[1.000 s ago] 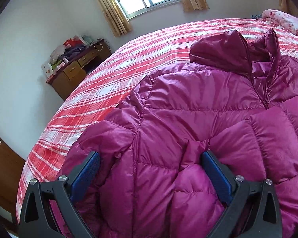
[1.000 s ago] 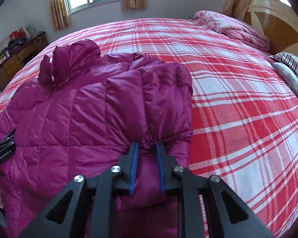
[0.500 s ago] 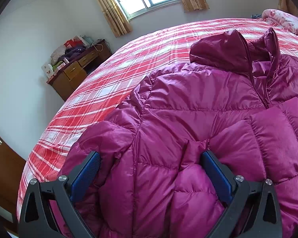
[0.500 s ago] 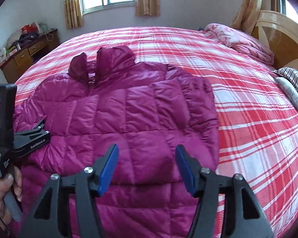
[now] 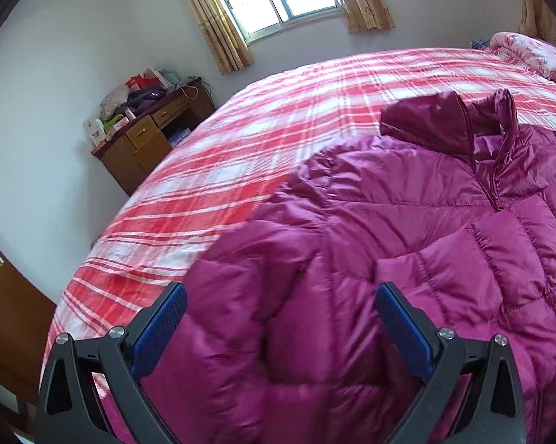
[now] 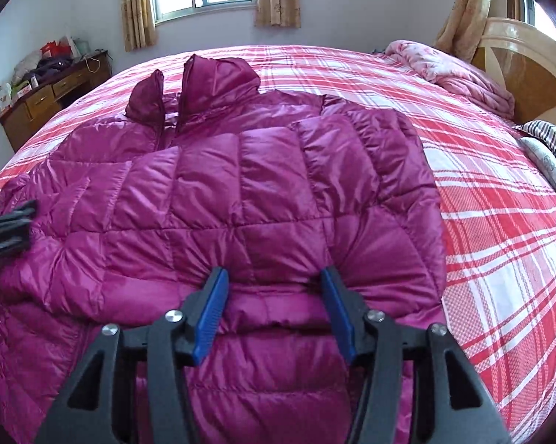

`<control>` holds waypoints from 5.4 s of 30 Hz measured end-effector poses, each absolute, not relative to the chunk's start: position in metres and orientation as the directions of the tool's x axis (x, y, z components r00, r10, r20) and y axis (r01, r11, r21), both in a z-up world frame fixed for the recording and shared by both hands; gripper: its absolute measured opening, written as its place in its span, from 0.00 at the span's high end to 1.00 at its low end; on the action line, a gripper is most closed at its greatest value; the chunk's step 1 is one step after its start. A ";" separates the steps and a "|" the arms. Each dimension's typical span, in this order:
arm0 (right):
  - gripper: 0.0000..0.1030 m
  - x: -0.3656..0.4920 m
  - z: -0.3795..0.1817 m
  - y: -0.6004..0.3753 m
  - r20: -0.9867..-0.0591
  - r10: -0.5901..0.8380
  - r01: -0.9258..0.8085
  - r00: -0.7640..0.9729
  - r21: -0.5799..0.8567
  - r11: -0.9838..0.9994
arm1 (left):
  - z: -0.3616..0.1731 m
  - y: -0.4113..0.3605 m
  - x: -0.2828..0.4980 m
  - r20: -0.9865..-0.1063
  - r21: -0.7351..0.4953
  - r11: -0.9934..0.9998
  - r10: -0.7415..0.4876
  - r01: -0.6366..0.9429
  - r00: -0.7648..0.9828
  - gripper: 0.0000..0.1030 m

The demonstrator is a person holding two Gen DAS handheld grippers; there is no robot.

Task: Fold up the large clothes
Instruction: 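Open the right tool and withdraw it from the folded side, then grasp the other sleeve cuff with the left tool and lift it, then lay the held sleeve across the jacket body with the left tool and release, then grasp the jacket hem with both tools and lift it toward the collar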

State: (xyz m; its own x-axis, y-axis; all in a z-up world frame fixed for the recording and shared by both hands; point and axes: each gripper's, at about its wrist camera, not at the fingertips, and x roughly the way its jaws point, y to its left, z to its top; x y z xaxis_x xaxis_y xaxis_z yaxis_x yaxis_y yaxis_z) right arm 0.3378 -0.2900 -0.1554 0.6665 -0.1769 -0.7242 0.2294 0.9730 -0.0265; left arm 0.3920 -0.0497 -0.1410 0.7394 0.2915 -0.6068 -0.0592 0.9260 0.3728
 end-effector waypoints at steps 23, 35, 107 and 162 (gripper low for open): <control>0.41 0.333 -0.154 -0.287 -0.716 -0.177 0.219 0.676 -0.034 0.975 | -0.154 0.185 0.223 -0.707 0.254 0.918 0.391 -0.304 0.589 0.01; 0.39 0.331 -0.153 -0.289 -0.714 -0.174 0.220 0.679 -0.028 0.975 | -0.136 0.168 0.228 -0.675 0.305 0.921 0.388 -0.242 0.628 0.82; 0.20 0.253 -0.153 -0.349 -0.680 -0.031 0.171 0.732 0.140 0.975 | -0.086 -0.239 0.330 -0.536 0.451 0.845 -0.001 0.288 0.844 0.84; 0.42 0.348 -0.080 -0.290 -0.634 0.017 0.115 0.773 0.165 0.980 | -0.117 -0.051 0.431 -0.644 0.277 0.957 0.124 0.080 0.755 0.11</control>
